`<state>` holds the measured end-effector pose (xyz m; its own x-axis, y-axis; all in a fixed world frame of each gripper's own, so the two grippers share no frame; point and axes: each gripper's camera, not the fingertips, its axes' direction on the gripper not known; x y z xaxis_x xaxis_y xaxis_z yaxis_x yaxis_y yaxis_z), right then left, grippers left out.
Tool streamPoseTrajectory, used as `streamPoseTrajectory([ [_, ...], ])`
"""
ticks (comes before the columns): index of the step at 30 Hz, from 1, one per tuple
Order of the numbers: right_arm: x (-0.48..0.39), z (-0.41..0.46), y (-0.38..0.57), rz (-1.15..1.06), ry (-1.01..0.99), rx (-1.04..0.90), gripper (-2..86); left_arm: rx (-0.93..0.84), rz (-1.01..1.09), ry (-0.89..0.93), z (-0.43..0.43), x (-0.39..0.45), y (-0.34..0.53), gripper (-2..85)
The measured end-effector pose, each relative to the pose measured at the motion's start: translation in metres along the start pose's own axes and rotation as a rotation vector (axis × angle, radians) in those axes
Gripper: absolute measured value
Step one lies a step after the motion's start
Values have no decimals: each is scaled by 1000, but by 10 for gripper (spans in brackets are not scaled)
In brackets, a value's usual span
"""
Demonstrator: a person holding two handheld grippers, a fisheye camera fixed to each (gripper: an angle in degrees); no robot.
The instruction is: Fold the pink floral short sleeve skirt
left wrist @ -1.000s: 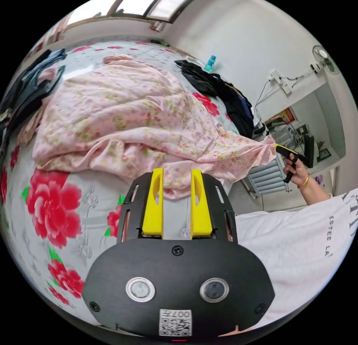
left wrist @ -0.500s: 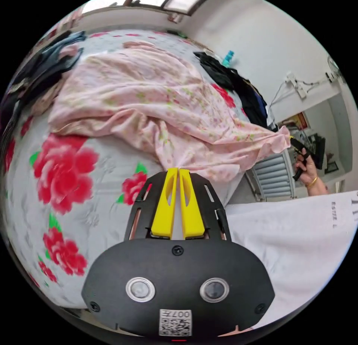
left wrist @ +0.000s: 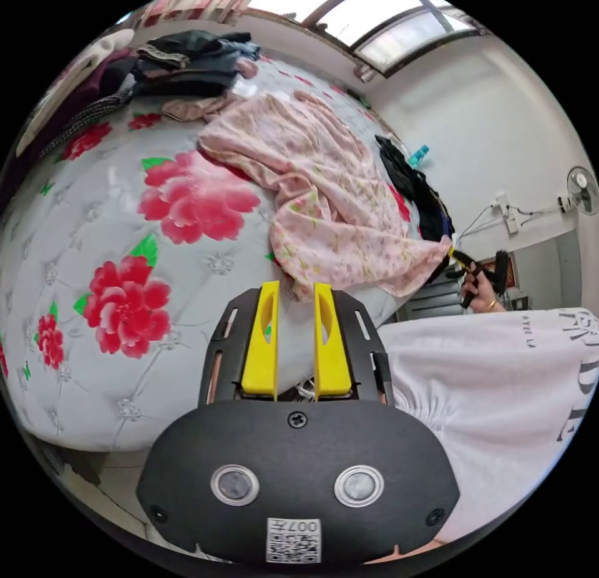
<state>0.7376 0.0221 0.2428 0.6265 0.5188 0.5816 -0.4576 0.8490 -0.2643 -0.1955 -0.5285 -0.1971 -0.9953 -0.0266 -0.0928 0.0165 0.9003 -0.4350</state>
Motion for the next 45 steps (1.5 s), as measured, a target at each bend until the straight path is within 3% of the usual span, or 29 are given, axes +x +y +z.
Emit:
streamPoseTrajectory([
  [3, -1, -4, -14, 9, -30, 13, -3, -101, -14, -86, 41, 19, -1, 105],
  [8, -3, -12, -26, -1, -30, 26, -3, -201, -23, -19, 85, 29, -23, 70],
  [11, -2, -17, -31, -1, -27, 33, -3, -188, 50, -27, 88, 37, -68, 41],
  [18, 9, -12, -44, 38, -12, 11, 0, -57, 127, -41, 72, 63, -155, 79],
  [24, 31, -3, -42, 106, 44, -1, 25, -48, 91, -76, 70, 66, -117, 84],
  [29, 51, 6, -42, 128, 38, -50, 43, -126, 154, -223, 78, 80, -65, 91],
  [39, 14, 73, -92, -111, 116, -172, 54, -215, 293, -315, 111, 128, -92, 115],
  [42, 16, 114, -104, -120, 136, -271, 40, -325, 248, -388, 137, 123, -102, 60],
  [43, 19, 122, -105, -110, 137, -304, 34, -290, 242, -420, 132, 125, -104, 9],
  [45, 21, 132, -104, -107, 161, -347, 11, -284, 226, -400, 123, 125, -109, -1],
])
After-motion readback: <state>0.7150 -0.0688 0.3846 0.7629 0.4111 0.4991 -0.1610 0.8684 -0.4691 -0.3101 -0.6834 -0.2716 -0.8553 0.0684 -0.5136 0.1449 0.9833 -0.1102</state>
